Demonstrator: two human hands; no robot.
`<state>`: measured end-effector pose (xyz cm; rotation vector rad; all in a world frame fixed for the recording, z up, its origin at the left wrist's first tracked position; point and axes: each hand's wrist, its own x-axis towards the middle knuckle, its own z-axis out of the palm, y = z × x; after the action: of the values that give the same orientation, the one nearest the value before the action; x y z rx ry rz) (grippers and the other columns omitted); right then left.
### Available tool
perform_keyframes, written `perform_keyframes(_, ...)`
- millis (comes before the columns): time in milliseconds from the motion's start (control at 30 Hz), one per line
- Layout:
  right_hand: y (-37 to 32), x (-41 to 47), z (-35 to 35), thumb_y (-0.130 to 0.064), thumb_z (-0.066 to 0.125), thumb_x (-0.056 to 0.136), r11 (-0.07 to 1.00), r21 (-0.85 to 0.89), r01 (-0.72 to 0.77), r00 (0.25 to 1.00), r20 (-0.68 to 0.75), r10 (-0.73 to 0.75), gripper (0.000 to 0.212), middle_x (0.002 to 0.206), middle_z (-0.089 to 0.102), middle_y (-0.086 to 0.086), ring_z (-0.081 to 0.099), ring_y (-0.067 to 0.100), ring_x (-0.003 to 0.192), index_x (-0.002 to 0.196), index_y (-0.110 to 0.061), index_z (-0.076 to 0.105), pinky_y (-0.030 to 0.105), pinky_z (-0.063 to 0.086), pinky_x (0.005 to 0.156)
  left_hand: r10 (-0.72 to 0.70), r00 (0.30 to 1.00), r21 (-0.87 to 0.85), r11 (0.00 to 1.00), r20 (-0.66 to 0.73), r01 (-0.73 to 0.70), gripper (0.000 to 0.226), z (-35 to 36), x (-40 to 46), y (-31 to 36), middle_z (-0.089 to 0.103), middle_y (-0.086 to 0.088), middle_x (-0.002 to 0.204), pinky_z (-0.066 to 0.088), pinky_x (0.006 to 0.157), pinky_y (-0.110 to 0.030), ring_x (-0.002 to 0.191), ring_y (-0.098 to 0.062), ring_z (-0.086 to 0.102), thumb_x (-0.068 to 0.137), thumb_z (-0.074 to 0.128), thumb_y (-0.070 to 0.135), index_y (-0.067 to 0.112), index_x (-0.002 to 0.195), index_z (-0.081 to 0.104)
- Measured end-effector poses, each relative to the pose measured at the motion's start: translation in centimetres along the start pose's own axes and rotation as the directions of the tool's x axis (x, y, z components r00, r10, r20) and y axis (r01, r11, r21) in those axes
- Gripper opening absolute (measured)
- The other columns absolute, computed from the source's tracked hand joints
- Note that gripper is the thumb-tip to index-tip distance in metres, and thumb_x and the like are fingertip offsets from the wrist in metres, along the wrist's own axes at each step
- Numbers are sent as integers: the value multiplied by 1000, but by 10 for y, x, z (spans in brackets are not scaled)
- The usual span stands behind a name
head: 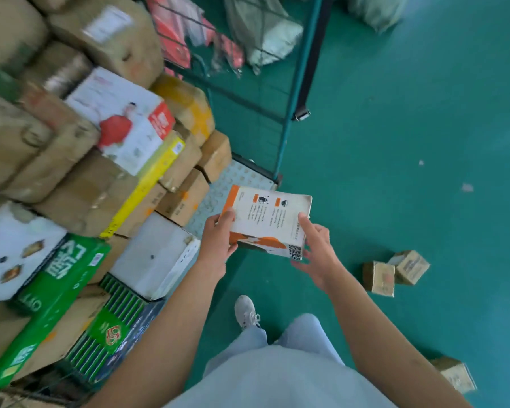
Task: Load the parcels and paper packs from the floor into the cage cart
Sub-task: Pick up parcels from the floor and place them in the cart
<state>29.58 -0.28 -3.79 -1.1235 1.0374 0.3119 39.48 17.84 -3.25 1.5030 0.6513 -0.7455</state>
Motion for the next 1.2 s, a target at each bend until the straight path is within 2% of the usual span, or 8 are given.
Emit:
perform_keyframes(167,-34,-16,33,-73,75,63,995,-75,59,995,80,-53,87,133,59,8,64,30,116,130,-31,38,44,57,83,53,998,-150,987,-44,-59,30,-28,-21,24,63,3,113,48,106,-46,103,-11,59,103,58,41,22,126,51)
perform_keyframes(367,-68,-4,58,-61,74,68,992,-97,81,990,121,-69,81,132,58,11,61,32,117,135,-34,38,45,60,79,64,993,-284,955,-100,-90,15,-47,-20,48,65,4,113,46,111,-48,104,-10,60,102,61,39,27,111,58)
perform_keyframes(567,-110,24,70,-50,67,92,993,-87,85,969,238,-62,55,128,62,12,63,34,116,136,-31,40,48,60,83,129,972,-298,937,-195,-184,29,-34,-13,82,66,3,123,46,109,-48,112,-14,62,98,62,51,33,120,54)
perform_keyframes(733,-175,54,73,-52,69,88,984,-122,127,943,323,-82,58,131,61,15,63,36,116,136,-33,41,50,61,83,137,954,-352,907,-269,-229,76,1,-9,125,54,6,140,52,96,-48,125,-24,54,81,71,69,42,143,37)
perform_keyframes(867,-220,69,78,-57,73,77,978,-143,150,917,391,-83,70,130,63,13,64,36,116,135,-33,43,53,60,88,97,945,-432,871,-311,-232,85,27,-6,154,47,2,143,55,88,-45,128,-34,49,78,75,68,44,148,33)
perform_keyframes(1000,-254,88,81,-48,68,92,971,-181,158,887,458,-59,52,130,61,14,63,34,113,135,-31,44,56,57,94,67,930,-502,826,-362,-255,83,53,-1,176,54,-4,140,57,80,-42,124,-40,56,77,79,64,47,145,34)
perform_keyframes(1100,-264,100,81,-49,70,91,967,-210,147,876,481,-29,53,129,61,15,63,35,113,135,-31,45,55,58,93,50,919,-525,808,-390,-267,97,65,1,183,55,-4,142,58,85,-44,123,-39,59,66,82,69,50,146,30)
perform_keyframes(1200,-271,111,83,-51,71,89,962,-240,130,869,494,6,57,129,61,14,62,35,114,136,-33,45,52,59,88,20,913,-532,807,-408,-256,94,74,3,187,46,-1,149,56,95,-46,129,-35,51,78,77,65,49,153,22)
